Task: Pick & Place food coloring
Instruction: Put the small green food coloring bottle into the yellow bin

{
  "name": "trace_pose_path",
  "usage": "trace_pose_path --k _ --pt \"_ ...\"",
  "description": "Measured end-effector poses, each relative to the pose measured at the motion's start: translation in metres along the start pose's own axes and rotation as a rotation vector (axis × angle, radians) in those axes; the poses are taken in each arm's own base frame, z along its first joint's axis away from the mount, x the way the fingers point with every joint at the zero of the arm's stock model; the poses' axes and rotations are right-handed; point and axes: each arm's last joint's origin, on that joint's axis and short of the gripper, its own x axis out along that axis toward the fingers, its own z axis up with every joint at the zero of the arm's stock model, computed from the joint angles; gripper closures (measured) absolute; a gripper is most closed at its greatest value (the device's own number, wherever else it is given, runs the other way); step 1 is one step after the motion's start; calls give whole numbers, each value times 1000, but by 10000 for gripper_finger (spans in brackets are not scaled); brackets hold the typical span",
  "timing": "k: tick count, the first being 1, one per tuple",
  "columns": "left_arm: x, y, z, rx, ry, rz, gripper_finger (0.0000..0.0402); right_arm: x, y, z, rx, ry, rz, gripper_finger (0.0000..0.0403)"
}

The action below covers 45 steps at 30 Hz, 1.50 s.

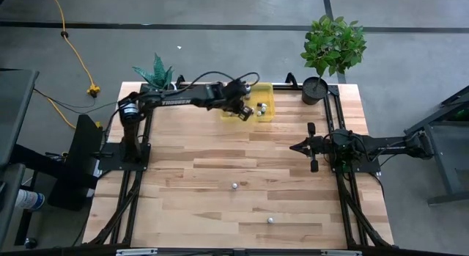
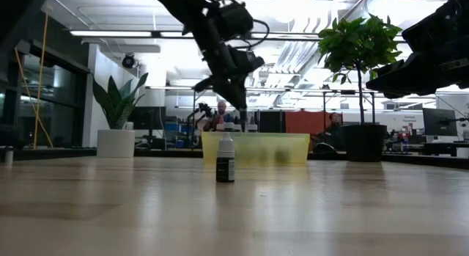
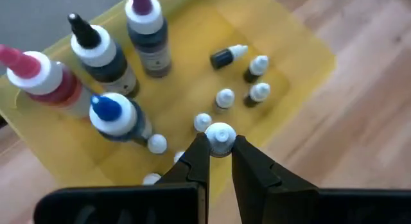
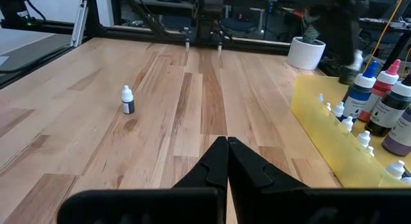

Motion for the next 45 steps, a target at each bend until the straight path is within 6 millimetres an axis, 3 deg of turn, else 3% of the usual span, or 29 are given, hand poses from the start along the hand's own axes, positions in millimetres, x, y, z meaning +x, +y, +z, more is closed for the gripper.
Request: trace_pose_path --k 11,23,45 --pt "45 -8 32 -4 39 38 371 0 0 0 0 0 0 402" --pt "90 -11 28 -189 69 140 371 0 0 0 0 1 0 402" --pt "90 -5 23 -313 47 281 371 0 0 0 0 1 0 402"
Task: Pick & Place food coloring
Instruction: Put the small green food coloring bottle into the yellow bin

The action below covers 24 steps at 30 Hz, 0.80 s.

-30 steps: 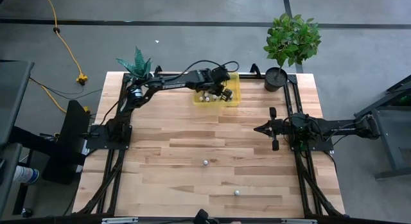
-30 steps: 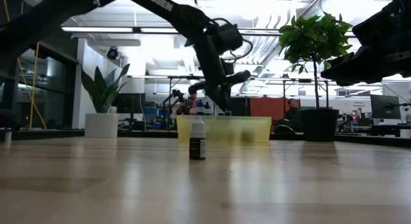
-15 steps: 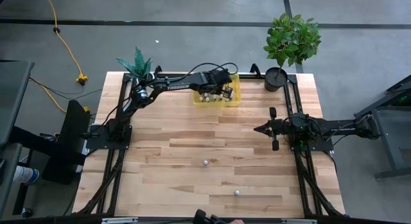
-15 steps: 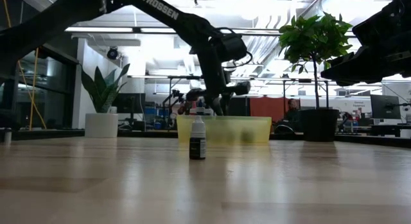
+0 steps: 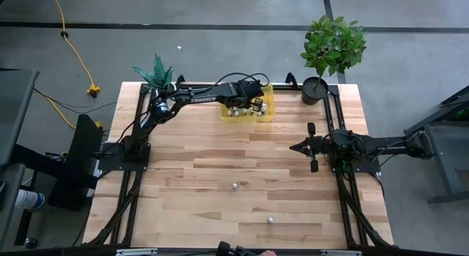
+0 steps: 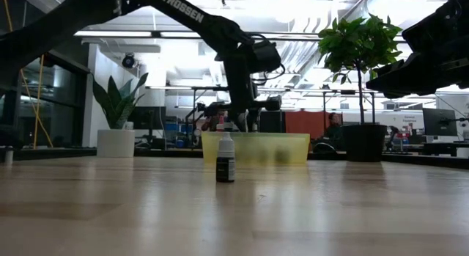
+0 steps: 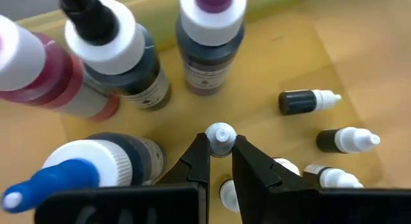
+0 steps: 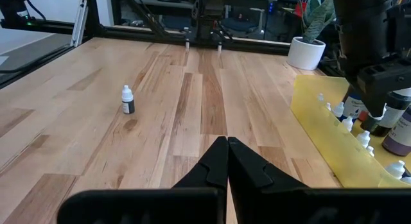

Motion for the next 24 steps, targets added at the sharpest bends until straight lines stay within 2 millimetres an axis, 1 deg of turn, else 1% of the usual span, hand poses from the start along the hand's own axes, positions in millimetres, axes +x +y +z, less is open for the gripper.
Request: trace_pose_path --k 9,24 --pt "9 5 -10 -26 23 31 371 0 0 0 0 0 0 402" --pt "10 4 -10 -17 45 11 371 0 0 0 0 0 0 402"
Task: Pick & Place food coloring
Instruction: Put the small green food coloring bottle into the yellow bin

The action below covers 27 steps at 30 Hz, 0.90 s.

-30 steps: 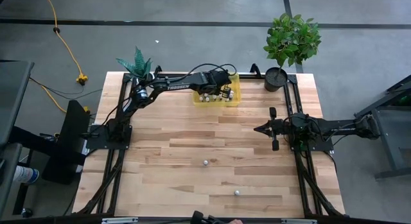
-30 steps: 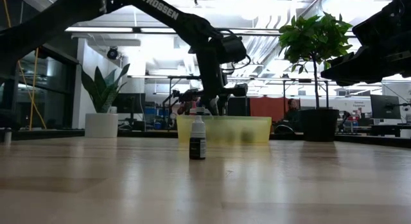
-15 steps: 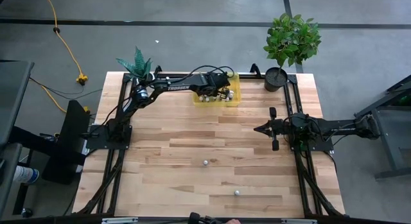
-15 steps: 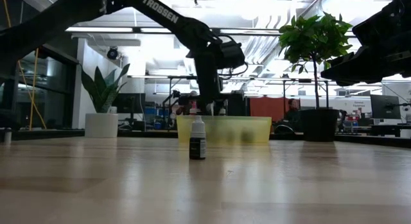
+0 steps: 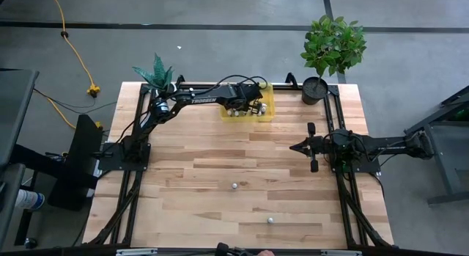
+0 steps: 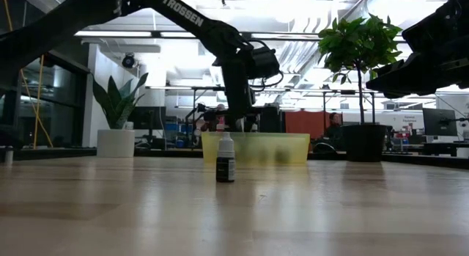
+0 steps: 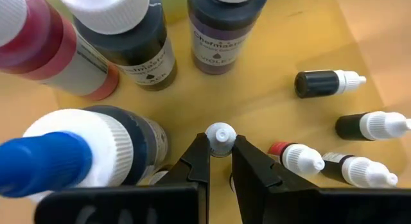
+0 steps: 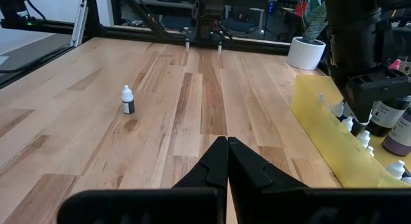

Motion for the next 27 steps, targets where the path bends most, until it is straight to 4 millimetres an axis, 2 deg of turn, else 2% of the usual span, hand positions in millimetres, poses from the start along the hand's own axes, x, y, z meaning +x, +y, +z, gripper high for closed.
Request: trace_pose_path --k 5,13,17,27 --pt "6 2 -5 6 9 3 364 0 0 0 0 0 0 402" --pt "9 4 -9 13 24 11 289 0 0 0 0 0 0 402" --pt "9 4 -9 24 16 15 264 0 0 0 0 0 0 402" --pt "-3 -4 5 117 -32 -35 247 0 0 0 0 -1 0 402"
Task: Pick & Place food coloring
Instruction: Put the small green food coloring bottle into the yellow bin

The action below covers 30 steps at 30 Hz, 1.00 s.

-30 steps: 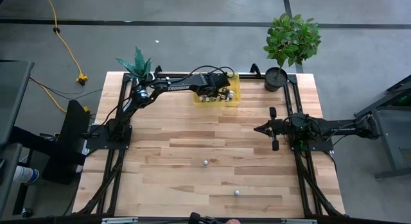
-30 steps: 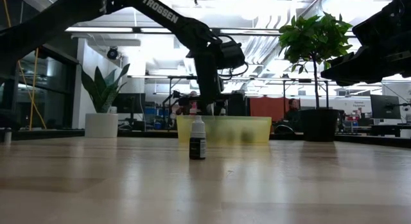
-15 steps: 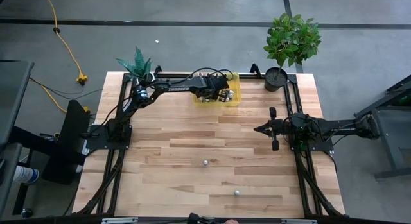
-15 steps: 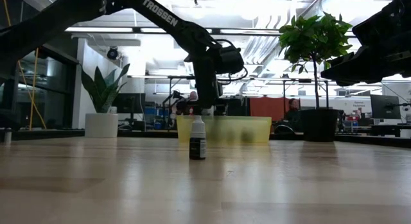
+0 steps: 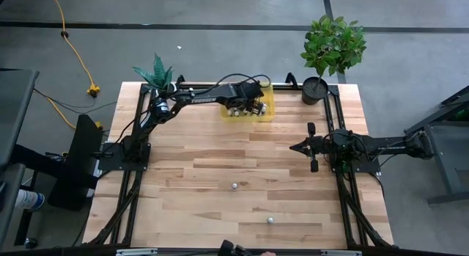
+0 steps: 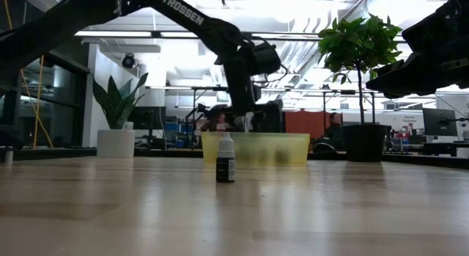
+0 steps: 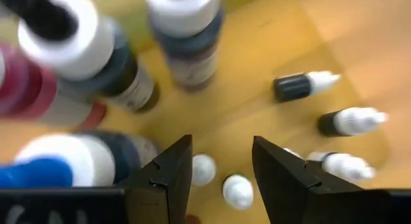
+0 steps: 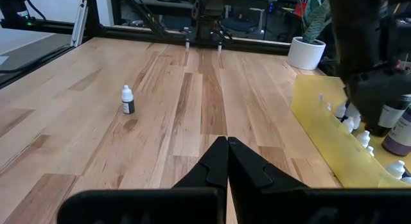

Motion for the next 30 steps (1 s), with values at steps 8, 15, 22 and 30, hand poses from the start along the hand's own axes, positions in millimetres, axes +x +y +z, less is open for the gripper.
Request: trace_pose_path --k 8,15,22,30 --pt "-18 -12 12 106 -40 -64 247 0 0 0 0 0 0 402" --pt "-57 -26 9 296 -54 -153 247 0 0 0 0 0 0 402" --pt "-115 -43 -13 597 6 -351 247 0 0 0 0 0 1 402" --pt "-176 -42 -44 788 115 -423 247 0 0 0 0 0 0 402"
